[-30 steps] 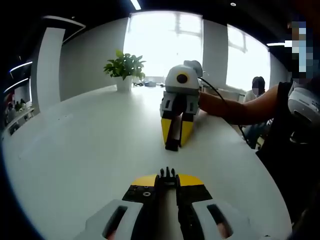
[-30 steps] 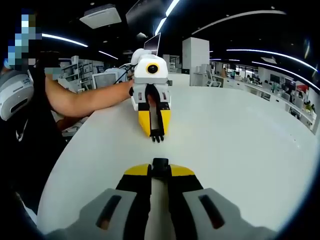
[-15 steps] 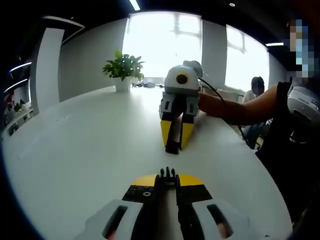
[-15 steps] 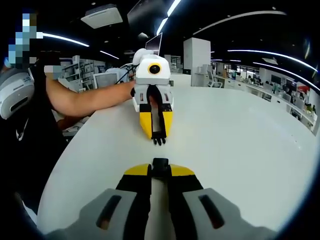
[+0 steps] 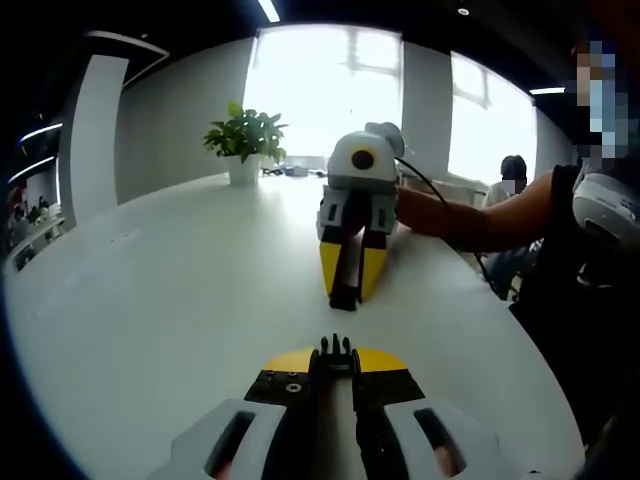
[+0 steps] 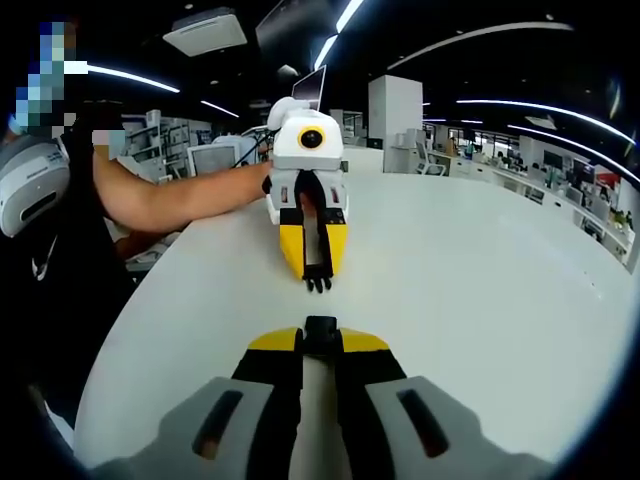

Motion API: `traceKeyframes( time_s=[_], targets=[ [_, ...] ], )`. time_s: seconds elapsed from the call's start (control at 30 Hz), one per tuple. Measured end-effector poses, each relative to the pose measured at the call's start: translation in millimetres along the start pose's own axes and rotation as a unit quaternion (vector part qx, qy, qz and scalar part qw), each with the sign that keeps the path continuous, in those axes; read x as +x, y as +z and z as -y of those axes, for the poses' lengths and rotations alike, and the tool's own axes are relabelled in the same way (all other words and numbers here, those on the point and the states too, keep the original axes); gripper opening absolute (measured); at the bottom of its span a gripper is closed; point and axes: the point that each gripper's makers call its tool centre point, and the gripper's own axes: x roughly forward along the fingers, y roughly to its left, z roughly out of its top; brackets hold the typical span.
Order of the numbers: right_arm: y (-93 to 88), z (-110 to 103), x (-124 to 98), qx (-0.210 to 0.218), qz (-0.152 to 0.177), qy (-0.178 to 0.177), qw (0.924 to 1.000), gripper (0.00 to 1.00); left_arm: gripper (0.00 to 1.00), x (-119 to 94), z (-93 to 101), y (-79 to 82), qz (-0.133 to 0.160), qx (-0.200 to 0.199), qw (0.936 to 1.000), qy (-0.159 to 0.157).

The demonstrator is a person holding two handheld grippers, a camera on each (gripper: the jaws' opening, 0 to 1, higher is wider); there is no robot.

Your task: Snap the two parts of the plastic buckle together until the buckle closes and remains connected.

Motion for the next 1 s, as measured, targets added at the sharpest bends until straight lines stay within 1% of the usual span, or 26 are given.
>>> traceKeyframes(
  time_s=[0.6,0.77,0.83,0.93,1.0],
  targets=[
    [0.7,-2.0,1.5,-0.002,0.001,0.001,1.0000,0.11,0.11,4.8,4.8,1.5,0.001,0.005,1.0000,-0.004],
    [1.1,-2.2,1.8,-0.005,0.001,0.000,1.0000,0.11,0.11,5.0,5.2,1.8,0.000,0.007,1.0000,-0.002],
    [1.4,-2.0,1.8,-0.005,0.001,0.000,1.0000,0.11,0.11,4.7,3.2,2.1,-0.001,0.008,1.0000,0.003],
    [2.9,-1.0,1.3,-0.005,0.005,-0.002,1.0000,0.11,0.11,1.7,2.0,6.5,0.010,0.007,0.9999,0.003],
    [2.2,-0.8,1.5,-0.004,0.003,-0.002,1.0000,0.11,0.11,1.8,1.7,7.0,0.011,0.007,0.9999,0.003]
  ],
)
